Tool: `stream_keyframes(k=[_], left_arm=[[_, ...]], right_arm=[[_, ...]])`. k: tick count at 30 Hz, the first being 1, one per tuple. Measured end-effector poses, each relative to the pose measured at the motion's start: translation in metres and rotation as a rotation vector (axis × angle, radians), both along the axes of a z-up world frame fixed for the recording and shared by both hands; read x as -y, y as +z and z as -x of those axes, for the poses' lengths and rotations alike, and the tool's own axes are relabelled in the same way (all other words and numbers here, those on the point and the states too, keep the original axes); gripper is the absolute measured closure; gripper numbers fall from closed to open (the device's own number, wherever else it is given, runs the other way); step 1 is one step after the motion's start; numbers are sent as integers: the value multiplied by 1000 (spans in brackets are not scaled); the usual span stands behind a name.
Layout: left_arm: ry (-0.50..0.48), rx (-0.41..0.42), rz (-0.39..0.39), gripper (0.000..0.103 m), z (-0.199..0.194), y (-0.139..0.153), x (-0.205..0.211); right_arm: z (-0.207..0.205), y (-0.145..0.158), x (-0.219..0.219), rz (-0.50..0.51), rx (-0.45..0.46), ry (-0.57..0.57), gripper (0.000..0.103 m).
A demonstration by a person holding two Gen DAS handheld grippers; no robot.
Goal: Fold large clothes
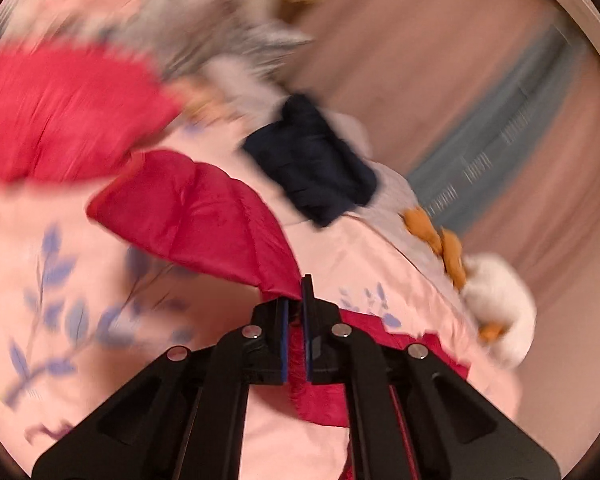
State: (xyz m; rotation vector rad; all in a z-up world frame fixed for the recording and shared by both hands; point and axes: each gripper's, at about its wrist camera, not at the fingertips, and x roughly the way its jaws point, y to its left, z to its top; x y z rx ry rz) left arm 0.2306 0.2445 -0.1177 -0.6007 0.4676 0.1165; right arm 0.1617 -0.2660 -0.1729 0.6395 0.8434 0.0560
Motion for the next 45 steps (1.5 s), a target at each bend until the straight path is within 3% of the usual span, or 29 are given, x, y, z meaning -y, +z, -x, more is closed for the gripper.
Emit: stream_keyframes(k=[2, 6, 9, 12, 16, 22, 25, 27, 28, 29, 30, 31, 38, 43, 45], left_arm=[[-81, 26, -131, 98, -5, 27, 38], [-233, 69, -308, 98, -11, 59, 113], [-357, 93, -433, 98, -10, 68, 180], [-488, 96, -554, 98, -7, 59, 249], [-615, 62, -611, 98, -4, 33, 315], [-725, -95, -621, 97, -21, -26, 373], [-784, -218, -571, 87, -41, -55, 381], [-808, -228, -530, 79, -35, -60, 377], [-817, -218, -513, 59, -30, -59, 372], [-820, -211, -499, 27, -25, -57, 364], [-814, -195, -464, 17, -18, -52, 352], [-802, -174, -434, 13, -13, -47, 344], [-681, -175, -37, 13, -18, -39, 227], [-598, -220, 373, 13, -36, -75, 153], [-555, -224, 488, 14, -42, -89, 139]], right_arm=[[-1, 1, -1, 0, 7, -1, 2], [-5, 0, 2, -18, 12, -5, 2], [-9, 0, 6, -20, 26, -18, 2], [-16, -2, 13, -55, 37, -28, 2], [-33, -9, 27, -138, 42, -40, 2], [-64, -23, 57, -293, 56, -88, 2], [-83, -35, 65, -351, 34, -89, 2], [-96, -41, 66, -377, 16, -83, 2], [-100, -43, 67, -386, 8, -86, 2], [-106, -44, 66, -395, 3, -82, 2], [-109, -45, 65, -396, -1, -76, 2], [-116, -45, 63, -386, -8, -71, 2], [-144, -58, 62, -376, -50, -109, 2], [-158, -68, 64, -427, -23, -153, 2], [-163, -68, 63, -449, -4, -166, 2]])
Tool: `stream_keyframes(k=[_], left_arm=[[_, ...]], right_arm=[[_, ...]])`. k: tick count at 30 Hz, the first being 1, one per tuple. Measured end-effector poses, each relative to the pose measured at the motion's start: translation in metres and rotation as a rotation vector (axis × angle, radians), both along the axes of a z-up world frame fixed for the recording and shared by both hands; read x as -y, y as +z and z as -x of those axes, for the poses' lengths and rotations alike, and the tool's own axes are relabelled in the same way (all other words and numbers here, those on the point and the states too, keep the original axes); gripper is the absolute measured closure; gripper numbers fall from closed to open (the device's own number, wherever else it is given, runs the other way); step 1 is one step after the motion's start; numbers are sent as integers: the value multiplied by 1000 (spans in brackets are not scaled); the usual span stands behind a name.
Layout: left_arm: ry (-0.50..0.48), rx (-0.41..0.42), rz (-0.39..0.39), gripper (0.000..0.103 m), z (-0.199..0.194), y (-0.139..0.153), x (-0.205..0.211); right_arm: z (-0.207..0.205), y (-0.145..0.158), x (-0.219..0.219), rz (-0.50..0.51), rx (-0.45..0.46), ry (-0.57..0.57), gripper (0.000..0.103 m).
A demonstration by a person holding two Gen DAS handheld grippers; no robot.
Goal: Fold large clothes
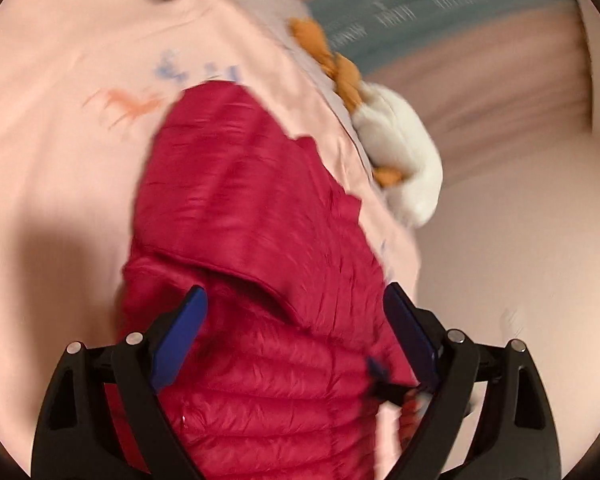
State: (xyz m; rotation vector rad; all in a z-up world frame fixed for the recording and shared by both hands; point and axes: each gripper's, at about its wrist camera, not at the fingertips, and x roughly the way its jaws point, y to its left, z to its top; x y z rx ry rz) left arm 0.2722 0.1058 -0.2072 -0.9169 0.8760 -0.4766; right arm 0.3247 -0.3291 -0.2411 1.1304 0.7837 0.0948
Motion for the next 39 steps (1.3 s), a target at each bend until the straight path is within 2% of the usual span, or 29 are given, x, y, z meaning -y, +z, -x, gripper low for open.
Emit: stream_keyframes(k=[5, 8, 10, 12, 13, 15, 16, 17, 18, 23, 25, 29, 31, 33, 34, 36, 38, 39], left_arm=[[33, -35, 169, 14, -15, -21, -5], [48, -64, 241, 14, -26, -32, -2], [69, -75, 252, 14, -34, -37, -2], [99, -87, 272, 14, -36, -42, -5], [122, -91, 278, 14, -36, -44, -8], [150, -96, 284, 14, -39, -48, -12], [154, -99, 287, 14, -41, -49, -14], [154, -99, 289, 14, -42, -49, -15], [147, -97, 285, 14, -44, -48, -15], [111, -100, 287, 14, -53, -47, -20], [108, -85, 262, 14, -54, -45, -20], [136, -99, 233, 14, -58, -49, -21], [135, -110, 263, 14, -57, -56, -25], [123, -101, 280, 14, -58, -55, -26], [113, -86, 260, 14, -58, -51, -24], [108, -64, 162, 14, -57, -44, -19], [115, -76, 71, 22, -58, -44, -12], [126, -90, 53, 30, -58, -47, -13]], right_arm=[[-15, 5, -6, 13, 37, -20, 2], [-19, 9, -7, 32, 52, -29, 3], [-22, 8, -7, 32, 54, -45, 6], [-22, 6, -5, 39, 50, -65, 18], [-24, 4, -5, 47, 41, -75, 31], [-27, 0, -3, 66, 30, -79, 45], [-28, 0, -3, 95, 21, -85, 63], [-29, 0, -2, 115, 18, -89, 85], [-27, 1, 1, 133, 17, -106, 93], [-7, 27, 28, 137, 138, -206, 98], [-3, 33, 32, 173, 143, -227, 98], [-7, 30, 32, 192, 126, -188, 98], [-10, 24, 30, 210, 93, -180, 98], [-8, 20, 35, 185, 92, -211, 99], [-6, 19, 37, 170, 99, -224, 98], [-3, 21, 43, 151, 126, -257, 99], [-3, 23, 41, 173, 131, -244, 99], [-6, 22, 38, 216, 103, -230, 99]])
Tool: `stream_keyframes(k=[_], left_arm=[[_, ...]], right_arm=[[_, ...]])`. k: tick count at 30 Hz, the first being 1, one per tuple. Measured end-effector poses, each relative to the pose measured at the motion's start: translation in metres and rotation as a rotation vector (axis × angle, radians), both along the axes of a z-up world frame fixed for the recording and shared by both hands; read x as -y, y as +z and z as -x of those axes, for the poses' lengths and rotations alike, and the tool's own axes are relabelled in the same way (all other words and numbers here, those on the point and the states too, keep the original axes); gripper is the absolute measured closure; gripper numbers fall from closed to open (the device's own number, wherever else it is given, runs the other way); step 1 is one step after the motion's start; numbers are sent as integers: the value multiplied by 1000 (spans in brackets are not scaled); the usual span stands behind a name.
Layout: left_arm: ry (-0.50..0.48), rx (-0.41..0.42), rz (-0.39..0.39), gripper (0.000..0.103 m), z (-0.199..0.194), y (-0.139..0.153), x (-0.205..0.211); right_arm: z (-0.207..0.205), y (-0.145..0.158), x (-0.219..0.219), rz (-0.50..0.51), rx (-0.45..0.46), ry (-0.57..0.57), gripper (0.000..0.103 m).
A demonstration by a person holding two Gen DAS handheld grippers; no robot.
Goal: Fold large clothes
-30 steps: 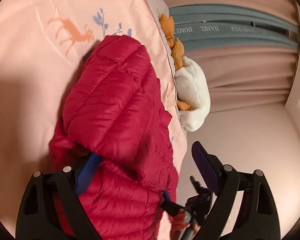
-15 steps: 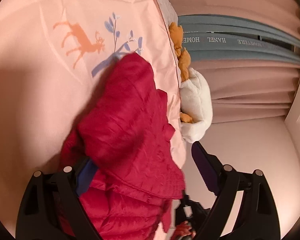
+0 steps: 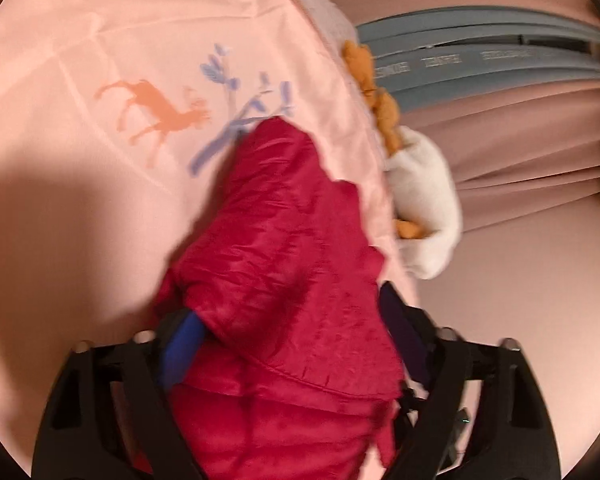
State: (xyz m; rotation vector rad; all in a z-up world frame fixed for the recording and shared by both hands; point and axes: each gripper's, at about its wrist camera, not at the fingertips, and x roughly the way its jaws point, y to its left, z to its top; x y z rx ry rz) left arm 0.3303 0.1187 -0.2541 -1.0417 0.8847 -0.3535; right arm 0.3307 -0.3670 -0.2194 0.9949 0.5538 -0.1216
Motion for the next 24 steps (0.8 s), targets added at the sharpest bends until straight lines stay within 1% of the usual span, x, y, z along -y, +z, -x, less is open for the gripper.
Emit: stream_keyframes(k=[1, 2, 4, 5, 6, 7, 9, 12, 15, 20, 24], left_arm=[[6, -10, 1, 37, 0, -4, -2], [17, -29, 14, 42, 0, -10, -5], [28, -58, 24, 61, 0, -20, -12], [32, -73, 19, 65, -1, -25, -15], [34, -80, 14, 74, -1, -28, -17], [33, -89, 8, 77, -1, -31, -18], [32, -91, 1, 78, -2, -33, -19], [26, -88, -51, 78, -2, -30, -16], [19, -86, -104, 78, -2, -25, -11], [-3, -58, -248, 78, -2, -16, 3], [-18, -50, -338, 78, -4, -10, 12]], right_arm=[[-3, -2, -2, 19, -25, 1, 99], [-4, -8, -2, 24, -49, -1, 98], [-4, -18, 2, 0, -66, -10, 98], [-3, -23, 4, -9, -76, -14, 98], [-3, -28, 5, -11, -90, -14, 98], [-4, -32, 6, -10, -106, -13, 98], [-5, -38, 8, -16, -120, -14, 98], [-6, -43, 9, -18, -129, -17, 98], [-8, -42, 7, 3, -137, -15, 98], [-11, -41, 7, 16, -146, -12, 98], [-13, -42, 4, 43, -164, -8, 98]])
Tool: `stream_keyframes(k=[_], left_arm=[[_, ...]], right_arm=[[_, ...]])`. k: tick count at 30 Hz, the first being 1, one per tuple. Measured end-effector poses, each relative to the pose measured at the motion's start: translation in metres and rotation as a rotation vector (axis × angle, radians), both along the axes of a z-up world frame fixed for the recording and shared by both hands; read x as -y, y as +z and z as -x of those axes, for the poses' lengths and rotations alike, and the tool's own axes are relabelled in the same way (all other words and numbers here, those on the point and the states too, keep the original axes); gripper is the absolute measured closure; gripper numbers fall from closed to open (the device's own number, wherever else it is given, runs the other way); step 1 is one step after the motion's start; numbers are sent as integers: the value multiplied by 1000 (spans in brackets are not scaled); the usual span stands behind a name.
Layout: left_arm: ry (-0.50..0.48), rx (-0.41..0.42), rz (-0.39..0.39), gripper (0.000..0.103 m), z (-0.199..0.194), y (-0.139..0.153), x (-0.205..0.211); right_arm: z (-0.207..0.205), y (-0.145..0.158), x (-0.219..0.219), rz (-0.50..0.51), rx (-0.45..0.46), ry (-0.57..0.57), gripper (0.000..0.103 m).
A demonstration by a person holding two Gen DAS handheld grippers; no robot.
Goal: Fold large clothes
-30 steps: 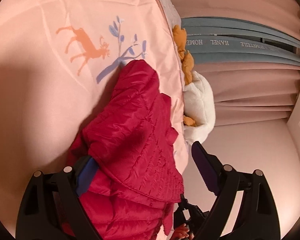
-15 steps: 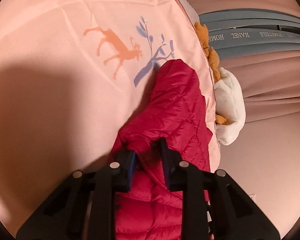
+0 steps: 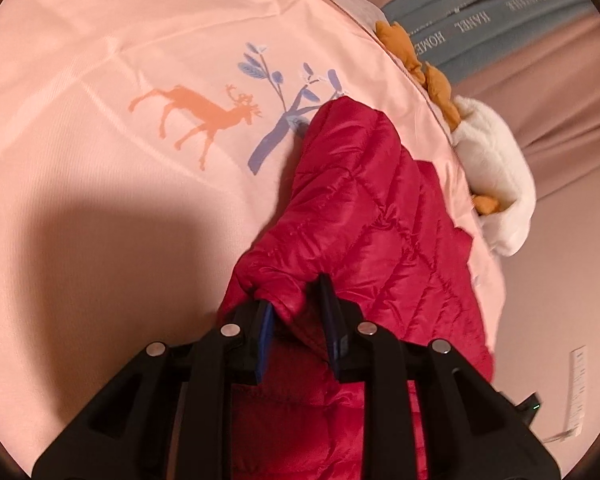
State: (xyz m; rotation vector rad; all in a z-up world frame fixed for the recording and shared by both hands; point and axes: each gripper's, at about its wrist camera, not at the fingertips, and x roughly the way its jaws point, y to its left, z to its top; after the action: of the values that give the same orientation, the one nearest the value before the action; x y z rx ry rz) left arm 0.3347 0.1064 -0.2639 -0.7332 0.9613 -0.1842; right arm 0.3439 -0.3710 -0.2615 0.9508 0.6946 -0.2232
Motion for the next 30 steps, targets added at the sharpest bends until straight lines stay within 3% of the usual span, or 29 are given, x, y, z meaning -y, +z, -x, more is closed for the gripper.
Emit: stream_keyframes(k=[7, 30], left_arm=[[-30, 16, -115, 78, 0, 6, 11], [-32, 12, -202, 78, 2, 13, 23]], right_arm=[[-4, 2, -3, 59, -32, 23, 98], [-4, 3, 1, 56, -55, 38, 93]])
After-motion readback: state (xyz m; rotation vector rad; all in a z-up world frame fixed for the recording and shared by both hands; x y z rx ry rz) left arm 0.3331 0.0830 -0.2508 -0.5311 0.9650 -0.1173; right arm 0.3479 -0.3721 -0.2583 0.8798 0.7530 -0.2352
